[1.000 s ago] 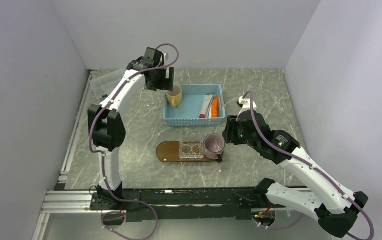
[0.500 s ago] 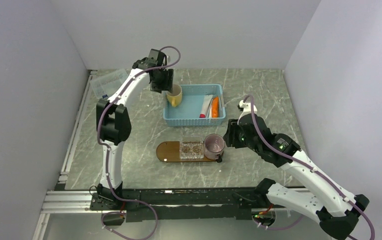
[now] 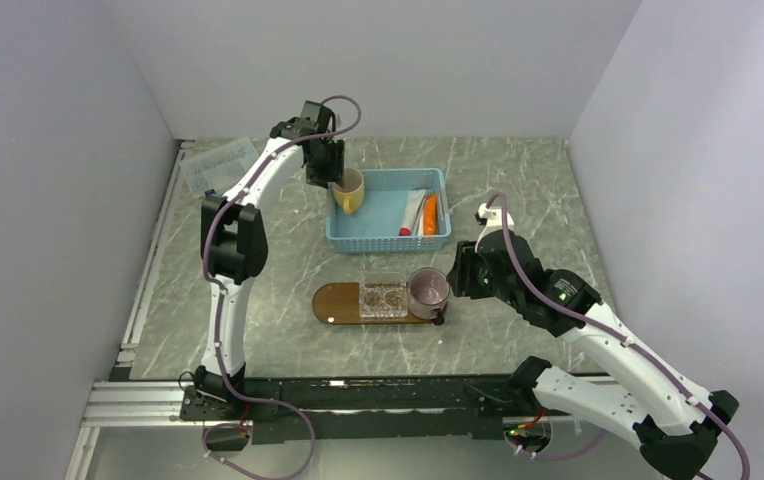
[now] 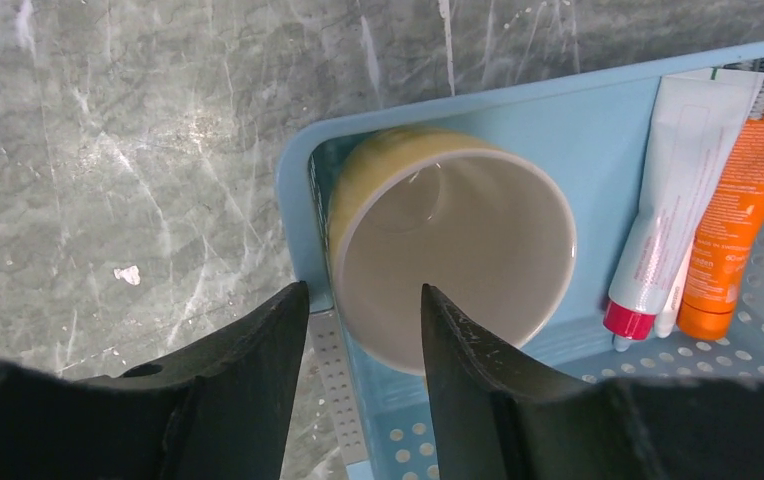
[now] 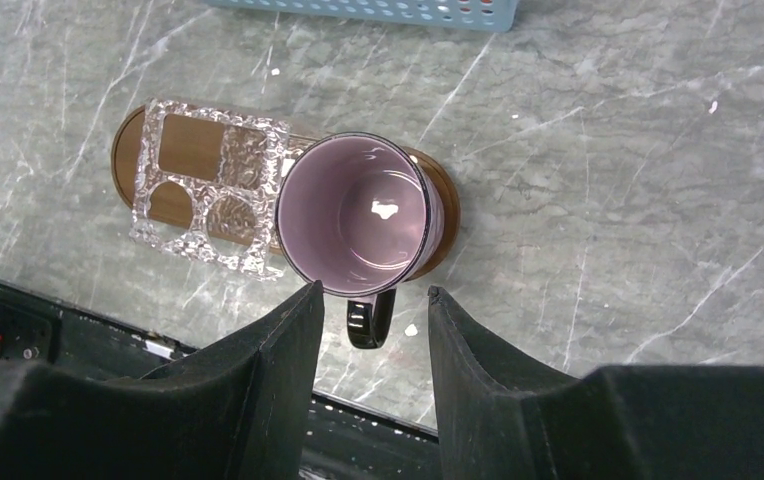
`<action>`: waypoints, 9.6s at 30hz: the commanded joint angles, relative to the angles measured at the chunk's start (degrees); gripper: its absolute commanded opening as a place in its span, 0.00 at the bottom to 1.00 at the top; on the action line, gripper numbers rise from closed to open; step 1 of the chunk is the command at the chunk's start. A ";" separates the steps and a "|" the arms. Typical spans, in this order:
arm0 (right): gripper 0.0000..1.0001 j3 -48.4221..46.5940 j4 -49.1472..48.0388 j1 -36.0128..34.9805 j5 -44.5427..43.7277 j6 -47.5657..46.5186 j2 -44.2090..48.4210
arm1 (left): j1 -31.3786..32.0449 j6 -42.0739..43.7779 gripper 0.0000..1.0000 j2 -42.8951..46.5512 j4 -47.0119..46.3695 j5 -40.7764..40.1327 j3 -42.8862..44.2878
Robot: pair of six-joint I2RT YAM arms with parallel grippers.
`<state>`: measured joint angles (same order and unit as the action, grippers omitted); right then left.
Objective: Prepare toiletry sets of a toothbrush and toothpaste on the tray
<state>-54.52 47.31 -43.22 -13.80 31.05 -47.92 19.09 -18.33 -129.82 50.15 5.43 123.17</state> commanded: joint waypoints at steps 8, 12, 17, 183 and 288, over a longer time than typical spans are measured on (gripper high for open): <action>0.45 1.90 -2.18 -0.17 0.84 -0.73 0.82 | -0.11 -1.62 0.40 -1.31 -2.11 1.15 2.43; 0.45 2.30 -2.81 -0.19 1.22 -0.81 0.47 | -0.11 -1.40 0.34 -1.69 -2.11 0.84 2.38; 0.45 2.49 -2.76 -0.20 0.56 -1.16 0.36 | 0.05 -1.02 0.30 -1.87 -2.40 1.83 2.09; 0.53 -28.94 -7.84 6.88 0.34 -6.90 -37.60 | 19.20 2.45 1.00 76.67 -3.89 -14.46 -55.89; 0.13 -38.63 -17.93 13.81 17.05 -23.82 -48.71 | 19.15 2.89 0.99 81.47 -8.54 -13.84 -58.32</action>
<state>-96.64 34.41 -26.81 -2.90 12.82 -103.59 38.09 -14.33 -46.13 39.79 -10.22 59.55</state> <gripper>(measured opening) 0.149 0.994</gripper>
